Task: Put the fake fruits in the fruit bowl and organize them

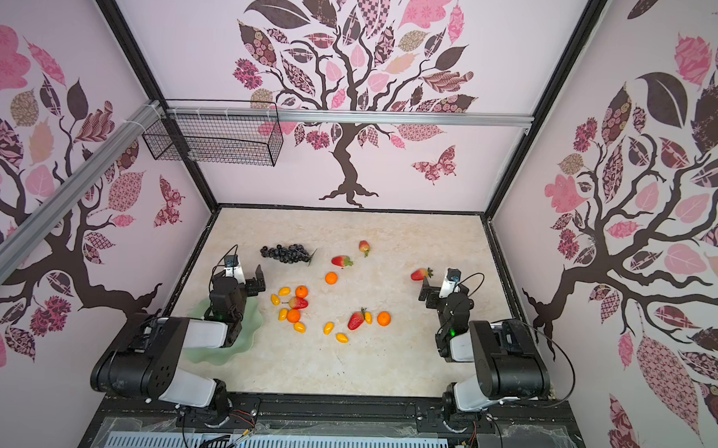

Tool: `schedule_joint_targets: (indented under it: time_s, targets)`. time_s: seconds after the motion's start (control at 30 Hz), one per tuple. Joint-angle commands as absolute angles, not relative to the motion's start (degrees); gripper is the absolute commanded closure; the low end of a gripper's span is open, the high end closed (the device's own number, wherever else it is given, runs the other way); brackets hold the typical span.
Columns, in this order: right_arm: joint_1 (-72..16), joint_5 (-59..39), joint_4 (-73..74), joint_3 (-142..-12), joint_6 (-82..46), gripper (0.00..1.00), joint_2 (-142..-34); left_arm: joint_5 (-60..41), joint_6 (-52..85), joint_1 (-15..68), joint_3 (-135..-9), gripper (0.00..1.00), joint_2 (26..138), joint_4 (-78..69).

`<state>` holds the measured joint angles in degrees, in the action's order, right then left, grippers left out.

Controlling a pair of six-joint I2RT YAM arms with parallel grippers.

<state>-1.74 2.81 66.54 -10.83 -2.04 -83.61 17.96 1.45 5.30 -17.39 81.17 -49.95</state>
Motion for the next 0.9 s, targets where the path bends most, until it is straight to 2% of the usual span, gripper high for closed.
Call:
schedule_joint_targets:
  time_s: [0.0,0.2,0.4,0.6,0.7,0.77,0.87]
  targets:
    - [-1.7,3.7,58.3,-13.1,-3.8,0.0,-75.3,22.6,2.9,6.0,-19.2,0.01,73.1,-39.3]
    - [-1.6,6.0,48.4,-14.8,-11.9,0.0,-64.3,26.9,9.7,9.1,-26.8,0.01,61.7,-16.8]
    - [-1.7,6.2,30.4,-22.5,-21.8,0.01,-57.5,32.9,25.1,9.1,-39.8,0.01,61.2,8.9]
    - [-1.7,2.6,13.9,-29.6,-31.1,0.0,-56.2,23.2,30.4,9.0,-47.6,0.01,59.4,21.1]
    - [-1.6,-0.8,9.4,-31.5,-31.8,0.01,-56.2,19.0,33.7,8.2,-52.2,0.01,59.4,30.1]
    - [-1.6,1.8,5.4,-32.5,-36.1,0.01,-56.2,13.3,35.7,7.0,-54.9,0.01,60.2,36.5]
    - [-1.6,-4.1,2.9,-34.4,-33.4,0.01,-57.0,5.9,35.7,6.2,-55.5,0.01,59.4,41.5]
